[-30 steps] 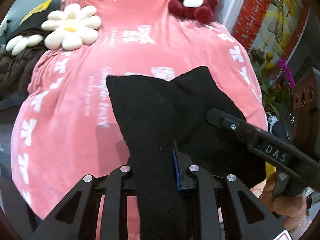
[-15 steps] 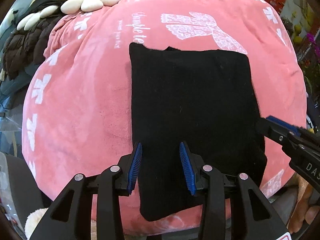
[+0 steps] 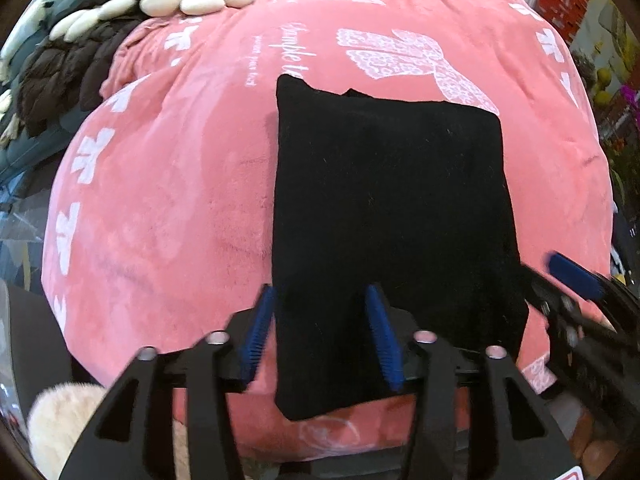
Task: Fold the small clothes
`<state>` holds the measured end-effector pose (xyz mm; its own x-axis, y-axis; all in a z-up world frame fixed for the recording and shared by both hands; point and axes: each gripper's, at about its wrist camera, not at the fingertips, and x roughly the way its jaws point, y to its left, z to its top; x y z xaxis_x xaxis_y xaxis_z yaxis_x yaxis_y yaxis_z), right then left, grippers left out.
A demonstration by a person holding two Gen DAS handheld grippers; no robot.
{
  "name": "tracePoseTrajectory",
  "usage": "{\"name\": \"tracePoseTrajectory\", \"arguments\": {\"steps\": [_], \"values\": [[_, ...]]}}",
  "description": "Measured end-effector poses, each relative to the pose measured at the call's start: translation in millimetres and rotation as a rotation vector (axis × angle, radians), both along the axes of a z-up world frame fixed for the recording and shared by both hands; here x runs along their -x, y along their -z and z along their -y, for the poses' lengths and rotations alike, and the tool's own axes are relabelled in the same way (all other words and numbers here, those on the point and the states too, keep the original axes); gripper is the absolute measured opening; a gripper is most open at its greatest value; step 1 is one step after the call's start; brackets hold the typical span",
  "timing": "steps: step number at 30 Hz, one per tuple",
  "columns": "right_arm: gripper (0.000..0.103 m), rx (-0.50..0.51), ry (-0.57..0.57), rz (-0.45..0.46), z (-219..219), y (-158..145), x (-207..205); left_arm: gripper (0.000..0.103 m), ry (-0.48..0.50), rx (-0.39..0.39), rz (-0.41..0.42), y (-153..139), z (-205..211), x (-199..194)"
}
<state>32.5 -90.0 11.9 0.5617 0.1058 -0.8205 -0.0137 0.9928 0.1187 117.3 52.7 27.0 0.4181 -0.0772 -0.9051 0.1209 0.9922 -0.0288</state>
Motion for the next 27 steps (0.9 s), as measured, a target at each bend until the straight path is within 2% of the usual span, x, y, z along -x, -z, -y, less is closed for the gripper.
{"name": "tracePoseTrajectory", "arguments": {"steps": [1, 3, 4, 5, 10, 13, 18, 27], "values": [[0.073, 0.022, 0.007, 0.028, 3.1, 1.3, 12.3, 0.058, -0.020, -0.006, 0.025, 0.4, 3.7, 8.1], [0.078, 0.055, 0.026, 0.053, 8.8, 5.0, 29.3, 0.063, -0.034, 0.002, 0.056, 2.9, 10.0, 20.6], [0.085, 0.074, 0.037, 0.056, 13.2, 9.2, 37.5, 0.065, -0.042, 0.001, 0.069, 5.8, 15.5, 28.9], [0.087, 0.088, 0.038, 0.055, 12.2, 12.1, 41.6, 0.065, -0.042, -0.003, 0.072, 8.1, 19.7, 33.1], [0.092, 0.133, 0.030, 0.044, 16.1, 25.0, 53.4, 0.066, -0.078, -0.015, 0.073, 18.4, 29.2, 47.5], [0.092, 0.143, 0.023, 0.040, 15.7, 32.4, 57.0, 0.066, -0.109, -0.047, 0.089, 22.8, 29.4, 52.2], [0.092, 0.161, 0.015, 0.015, 12.9, 39.3, 54.3, 0.065, -0.132, -0.050, 0.108, 26.8, 28.1, 55.4], [0.095, 0.107, 0.094, -0.009, 32.1, 42.5, 52.7, 0.066, -0.096, -0.084, 0.106, 34.2, 42.0, 64.3]]}}
